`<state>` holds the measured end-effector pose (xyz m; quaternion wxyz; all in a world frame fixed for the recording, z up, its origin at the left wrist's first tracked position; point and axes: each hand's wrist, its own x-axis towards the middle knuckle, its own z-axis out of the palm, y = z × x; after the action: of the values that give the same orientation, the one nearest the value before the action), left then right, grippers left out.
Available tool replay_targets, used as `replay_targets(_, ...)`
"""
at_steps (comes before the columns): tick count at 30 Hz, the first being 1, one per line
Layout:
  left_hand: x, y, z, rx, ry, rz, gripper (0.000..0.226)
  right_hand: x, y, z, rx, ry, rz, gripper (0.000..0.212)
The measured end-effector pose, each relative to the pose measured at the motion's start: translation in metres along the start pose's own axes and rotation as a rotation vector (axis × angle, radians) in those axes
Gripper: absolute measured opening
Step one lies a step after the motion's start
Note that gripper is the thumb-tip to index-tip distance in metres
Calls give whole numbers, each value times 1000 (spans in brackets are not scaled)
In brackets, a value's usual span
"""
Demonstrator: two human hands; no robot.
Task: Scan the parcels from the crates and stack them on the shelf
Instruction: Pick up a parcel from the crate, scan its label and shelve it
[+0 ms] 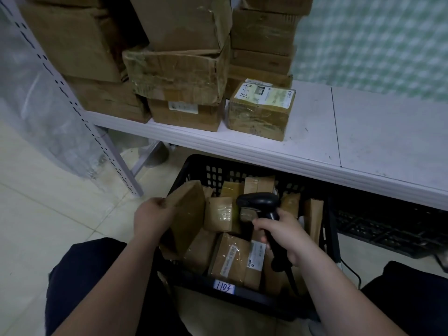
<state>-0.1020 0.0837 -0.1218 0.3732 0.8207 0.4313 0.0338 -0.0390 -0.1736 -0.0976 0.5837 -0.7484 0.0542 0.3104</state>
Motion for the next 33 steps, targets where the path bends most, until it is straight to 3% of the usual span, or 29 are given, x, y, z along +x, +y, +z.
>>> replay_targets(4,-6,2,-27,-112,29,0,59,-10,-12,1,103,7,-43,22)
replay_targets(8,-13,13,-45,-194,4,51,49,-18,-26,4,180,-4,-82,21)
replay_targets(14,-22,34,-60,-362,-289,185,34,-27,-44,5,314,-11,-145,30)
replay_targets(21,-36,60,-77,-351,-547,360,51,-39,-66,-3,422,52,-188,29)
replay_targets(29,-49,86,-99,-435,-563,422,54,-55,-93,-11,473,28,-175,33)
replay_targets(33,-56,94,-102,-518,-524,523,29,-59,-101,-17,461,44,-204,31)
